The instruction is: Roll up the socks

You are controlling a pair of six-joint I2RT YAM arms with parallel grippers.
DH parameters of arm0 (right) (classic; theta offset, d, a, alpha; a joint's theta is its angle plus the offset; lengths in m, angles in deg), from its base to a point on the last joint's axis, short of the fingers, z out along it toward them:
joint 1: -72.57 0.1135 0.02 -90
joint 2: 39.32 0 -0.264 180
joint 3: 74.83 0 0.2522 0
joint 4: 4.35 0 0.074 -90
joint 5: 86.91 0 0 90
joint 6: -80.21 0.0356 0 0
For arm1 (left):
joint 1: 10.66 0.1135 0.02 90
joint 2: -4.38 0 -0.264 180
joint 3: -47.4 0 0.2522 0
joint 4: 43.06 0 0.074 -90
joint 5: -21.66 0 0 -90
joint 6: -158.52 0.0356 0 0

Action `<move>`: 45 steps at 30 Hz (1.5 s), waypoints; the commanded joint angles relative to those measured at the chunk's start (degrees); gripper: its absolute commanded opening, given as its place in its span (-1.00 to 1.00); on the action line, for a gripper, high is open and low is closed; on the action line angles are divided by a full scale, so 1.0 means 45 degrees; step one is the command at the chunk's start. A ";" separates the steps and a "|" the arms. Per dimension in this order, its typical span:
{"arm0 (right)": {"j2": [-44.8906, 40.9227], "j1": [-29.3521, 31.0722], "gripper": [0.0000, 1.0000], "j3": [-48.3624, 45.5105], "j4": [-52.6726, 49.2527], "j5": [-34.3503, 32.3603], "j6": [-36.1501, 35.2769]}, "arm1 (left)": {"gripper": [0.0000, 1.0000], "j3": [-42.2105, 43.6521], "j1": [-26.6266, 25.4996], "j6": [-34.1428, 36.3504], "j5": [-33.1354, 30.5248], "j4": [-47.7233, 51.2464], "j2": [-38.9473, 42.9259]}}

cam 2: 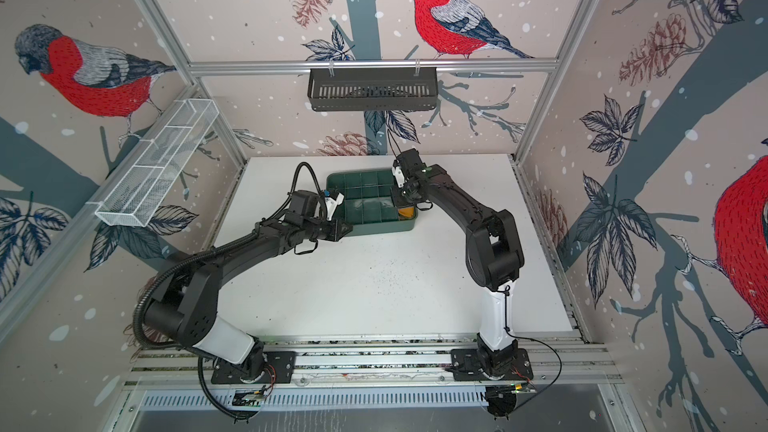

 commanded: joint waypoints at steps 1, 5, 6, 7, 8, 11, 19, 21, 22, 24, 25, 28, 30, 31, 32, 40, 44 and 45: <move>-0.0723 -0.0126 -0.68 -0.0442 0.1081 0.0725 0.0054 | -0.84 0.0105 0.0134 -0.0092 -0.0192 -0.0327 0.0252; -0.1924 -0.0385 -0.59 -0.1266 0.1979 0.0863 0.0138 | -0.83 0.0261 0.0368 -0.0284 -0.0509 -0.0706 0.0568; -0.2295 -0.0505 -0.57 -0.1564 0.2263 0.0845 0.0180 | -0.83 0.0342 0.0427 -0.0377 -0.0685 -0.0860 0.0677; -0.2574 -0.0578 -0.56 -0.1793 0.2470 0.0818 0.0222 | -0.82 0.0415 0.0512 -0.0449 -0.0767 -0.1007 0.0776; -0.2918 -0.0716 -0.54 -0.2081 0.2711 0.0798 0.0272 | -0.83 0.0498 0.0611 -0.0527 -0.0835 -0.1211 0.0919; -0.3909 -0.1115 -0.53 -0.2964 0.3481 0.0537 0.0411 | -0.82 0.0836 0.0833 -0.0672 -0.1393 -0.1785 0.1495; -0.6515 -0.2674 -0.46 -0.5291 0.5163 -0.0005 0.0575 | -0.76 0.1881 0.1395 -0.0585 -0.4187 -0.3225 0.3976; -0.7183 -0.3334 -0.40 -0.5953 0.5733 -0.0013 0.0704 | -0.60 0.2461 0.1409 -0.0339 -0.5395 -0.4162 0.4776; -0.7449 -0.3649 -0.38 -0.6291 0.5988 -0.0038 0.0796 | -0.52 0.2668 0.1411 -0.0263 -0.5954 -0.4382 0.5074; -0.7962 -0.4452 -0.33 -0.7105 0.6598 -0.0149 0.1017 | -0.40 0.3003 0.1416 -0.0113 -0.7395 -0.4707 0.5707; -0.8127 -0.4776 -0.33 -0.7400 0.6777 -0.0260 0.1093 | -0.35 0.3160 0.1443 0.0072 -0.7863 -0.4892 0.5911; -0.8549 -0.5616 -0.30 -0.8290 0.7324 -0.0638 0.1196 | -0.21 0.3941 0.1435 0.0619 -0.8554 -0.5688 0.6544; -0.8805 -0.5938 -0.25 -0.8875 0.7724 -0.1071 0.1250 | -0.05 0.4474 0.1431 0.0667 -0.9442 -0.6286 0.6977; -0.8928 -0.6018 -0.19 -0.9154 0.7946 -0.1207 0.1233 | 0.03 0.4643 0.1436 0.0805 -0.9890 -0.6476 0.7086; -0.9029 -0.6044 -0.12 -0.9531 0.8267 -0.1410 0.1216 | 0.19 0.4837 0.1451 0.1024 -1.0500 -0.6713 0.7209; -0.9808 -0.6294 0.35 -1.1107 0.9755 -0.1622 0.1233 | 0.93 0.6022 0.2028 0.2334 -1.1950 -0.7993 0.7392; -0.9495 -0.6290 0.35 -1.1112 0.9798 -0.1528 0.1145 | 0.93 0.6962 0.2700 0.2281 -1.1864 -0.8763 0.6766; -0.9493 -0.6285 0.35 -1.1228 0.9919 -0.1614 0.1117 | 0.93 0.7309 0.2885 0.2356 -1.1767 -0.9253 0.6547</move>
